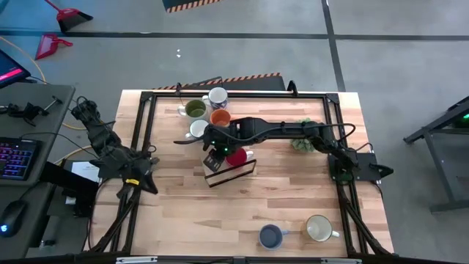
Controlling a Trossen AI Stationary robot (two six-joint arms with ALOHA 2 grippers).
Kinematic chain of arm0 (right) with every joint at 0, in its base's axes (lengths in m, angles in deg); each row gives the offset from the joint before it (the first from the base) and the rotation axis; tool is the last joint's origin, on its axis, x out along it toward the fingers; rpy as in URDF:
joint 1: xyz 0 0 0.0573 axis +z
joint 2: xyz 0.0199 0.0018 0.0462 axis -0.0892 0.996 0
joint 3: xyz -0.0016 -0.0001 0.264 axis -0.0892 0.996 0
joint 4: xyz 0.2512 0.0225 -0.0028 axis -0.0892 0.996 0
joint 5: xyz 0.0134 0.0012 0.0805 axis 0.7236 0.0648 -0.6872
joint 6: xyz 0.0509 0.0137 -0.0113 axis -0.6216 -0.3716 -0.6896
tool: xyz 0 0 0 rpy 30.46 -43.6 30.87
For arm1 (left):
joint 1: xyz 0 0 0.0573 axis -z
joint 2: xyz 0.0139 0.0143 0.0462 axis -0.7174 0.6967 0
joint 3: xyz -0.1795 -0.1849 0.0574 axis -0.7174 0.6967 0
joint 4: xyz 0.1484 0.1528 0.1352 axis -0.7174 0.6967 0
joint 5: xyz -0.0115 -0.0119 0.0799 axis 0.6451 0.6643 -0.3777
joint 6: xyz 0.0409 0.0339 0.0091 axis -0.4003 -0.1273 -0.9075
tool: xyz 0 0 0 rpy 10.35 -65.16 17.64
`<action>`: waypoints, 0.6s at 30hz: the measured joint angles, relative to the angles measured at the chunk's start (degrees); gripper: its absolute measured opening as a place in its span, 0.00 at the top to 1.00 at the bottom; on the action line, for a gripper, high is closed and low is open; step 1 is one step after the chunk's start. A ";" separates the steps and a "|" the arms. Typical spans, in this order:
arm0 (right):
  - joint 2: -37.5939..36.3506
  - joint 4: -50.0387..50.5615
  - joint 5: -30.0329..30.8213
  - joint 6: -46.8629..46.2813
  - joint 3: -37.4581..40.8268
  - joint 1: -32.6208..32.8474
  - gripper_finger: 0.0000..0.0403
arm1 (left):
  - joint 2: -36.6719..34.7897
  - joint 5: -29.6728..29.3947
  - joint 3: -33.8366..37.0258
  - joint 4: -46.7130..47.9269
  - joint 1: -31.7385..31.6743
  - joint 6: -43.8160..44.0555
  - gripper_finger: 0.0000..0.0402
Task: Place coffee mugs
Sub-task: Put the red mug on the shelf
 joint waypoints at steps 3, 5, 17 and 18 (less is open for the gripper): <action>0.00 0.03 0.44 -0.06 0.00 -0.01 0.70 | 0.00 -4.75 0.00 1.96 0.11 -0.77 0.97; 0.00 0.62 0.45 -0.65 0.00 -0.04 0.70 | -0.07 -6.78 0.00 1.61 0.11 -2.43 0.98; 0.52 2.30 -2.82 -1.16 0.00 1.13 0.70 | -0.04 -7.82 0.00 1.82 0.11 -4.10 0.98; 0.76 2.40 -3.04 -1.09 0.10 1.34 0.71 | -0.04 -7.82 0.00 1.84 0.11 -4.08 0.98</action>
